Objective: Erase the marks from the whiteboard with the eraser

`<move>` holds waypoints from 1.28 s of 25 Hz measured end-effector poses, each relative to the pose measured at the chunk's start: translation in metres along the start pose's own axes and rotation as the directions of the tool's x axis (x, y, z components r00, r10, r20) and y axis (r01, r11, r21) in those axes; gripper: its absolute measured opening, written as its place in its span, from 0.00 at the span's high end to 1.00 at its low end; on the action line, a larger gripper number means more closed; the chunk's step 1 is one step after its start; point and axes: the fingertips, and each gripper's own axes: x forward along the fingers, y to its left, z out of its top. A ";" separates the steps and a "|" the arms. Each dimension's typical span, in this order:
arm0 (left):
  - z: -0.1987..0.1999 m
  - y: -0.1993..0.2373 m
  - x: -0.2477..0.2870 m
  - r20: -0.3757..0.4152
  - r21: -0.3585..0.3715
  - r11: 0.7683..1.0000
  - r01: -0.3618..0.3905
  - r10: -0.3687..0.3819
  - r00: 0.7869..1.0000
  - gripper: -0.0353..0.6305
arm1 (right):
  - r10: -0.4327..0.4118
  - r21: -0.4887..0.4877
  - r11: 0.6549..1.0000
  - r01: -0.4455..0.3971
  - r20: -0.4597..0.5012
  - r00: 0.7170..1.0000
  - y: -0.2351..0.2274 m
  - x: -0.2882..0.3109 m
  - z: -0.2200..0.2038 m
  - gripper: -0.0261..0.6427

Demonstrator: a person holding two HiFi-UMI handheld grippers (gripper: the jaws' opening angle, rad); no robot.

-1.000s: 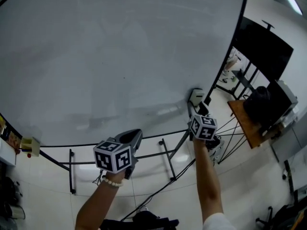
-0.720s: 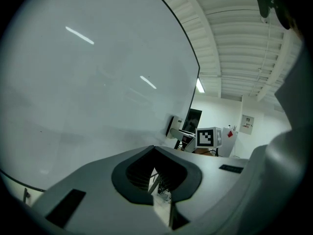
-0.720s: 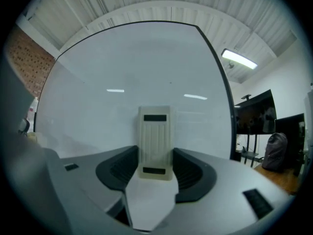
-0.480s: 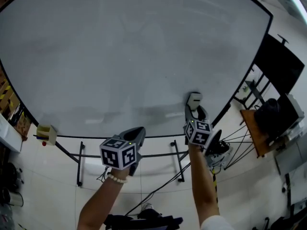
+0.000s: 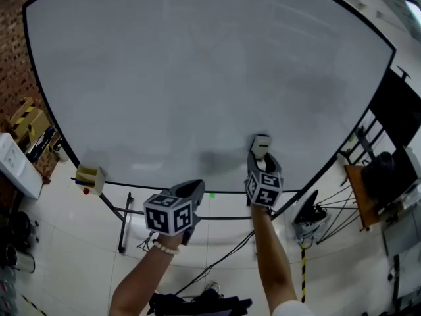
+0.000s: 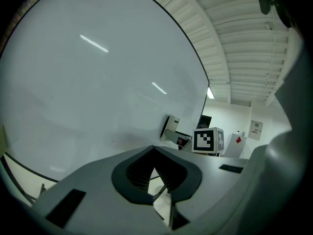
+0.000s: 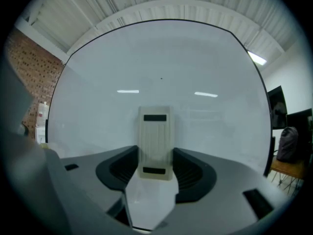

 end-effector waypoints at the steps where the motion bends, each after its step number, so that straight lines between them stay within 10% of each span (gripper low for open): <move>1: 0.002 0.007 -0.008 0.002 -0.001 1.000 -0.006 0.006 1.000 0.96 | 0.000 0.004 1.000 0.000 0.000 1.000 0.011 0.001 0.000 0.59; 32: 0.046 0.238 -0.260 0.083 -0.096 0.983 -0.158 0.166 0.983 0.96 | 0.100 0.022 0.995 -0.100 -0.015 0.995 0.399 0.029 0.015 0.59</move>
